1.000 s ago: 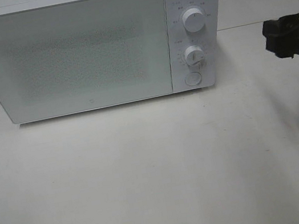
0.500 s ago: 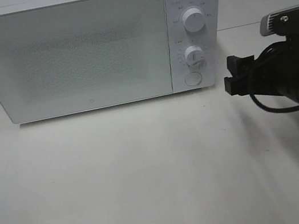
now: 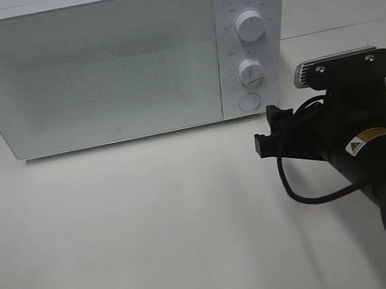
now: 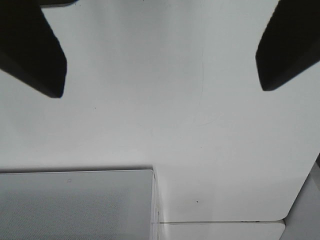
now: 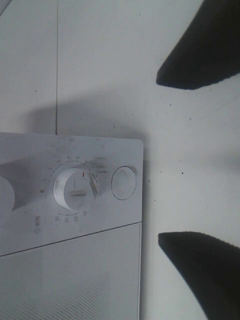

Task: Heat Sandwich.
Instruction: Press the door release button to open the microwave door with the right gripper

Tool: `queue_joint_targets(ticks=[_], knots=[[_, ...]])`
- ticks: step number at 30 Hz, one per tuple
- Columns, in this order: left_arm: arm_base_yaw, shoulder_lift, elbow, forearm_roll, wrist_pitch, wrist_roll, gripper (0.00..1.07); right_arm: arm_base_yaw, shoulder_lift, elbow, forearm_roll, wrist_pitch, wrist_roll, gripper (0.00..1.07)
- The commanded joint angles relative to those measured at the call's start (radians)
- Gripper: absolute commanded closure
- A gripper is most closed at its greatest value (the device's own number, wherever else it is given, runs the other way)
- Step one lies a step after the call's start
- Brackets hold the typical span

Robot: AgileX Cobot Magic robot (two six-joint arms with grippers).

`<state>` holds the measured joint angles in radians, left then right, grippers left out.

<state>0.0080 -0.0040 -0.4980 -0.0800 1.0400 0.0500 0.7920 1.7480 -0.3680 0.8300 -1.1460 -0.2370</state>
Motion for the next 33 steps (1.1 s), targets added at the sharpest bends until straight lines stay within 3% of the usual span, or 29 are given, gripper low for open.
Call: queue_joint_targets(ticks=[1,13,24,26,33], knots=[[0.001,-0.026,0.004,-0.004,-0.003,-0.001,0.09,0.026,0.010,-0.018,0.031,-0.018,-0.031,0.32],[0.001,-0.026,0.004,-0.004,-0.003,0.000,0.09,0.027,0.010,-0.018,0.033,-0.019,0.022,0.32],[0.001,-0.026,0.004,-0.004,-0.003,0.000,0.09,0.027,0.010,-0.018,0.033,-0.011,0.615,0.32],[0.001,-0.026,0.004,-0.004,-0.003,0.000,0.09,0.027,0.010,-0.018,0.032,0.002,0.831,0.32],[0.001,-0.026,0.004,-0.004,-0.003,0.000,0.09,0.027,0.010,-0.018,0.032,0.027,1.143,0.35]])
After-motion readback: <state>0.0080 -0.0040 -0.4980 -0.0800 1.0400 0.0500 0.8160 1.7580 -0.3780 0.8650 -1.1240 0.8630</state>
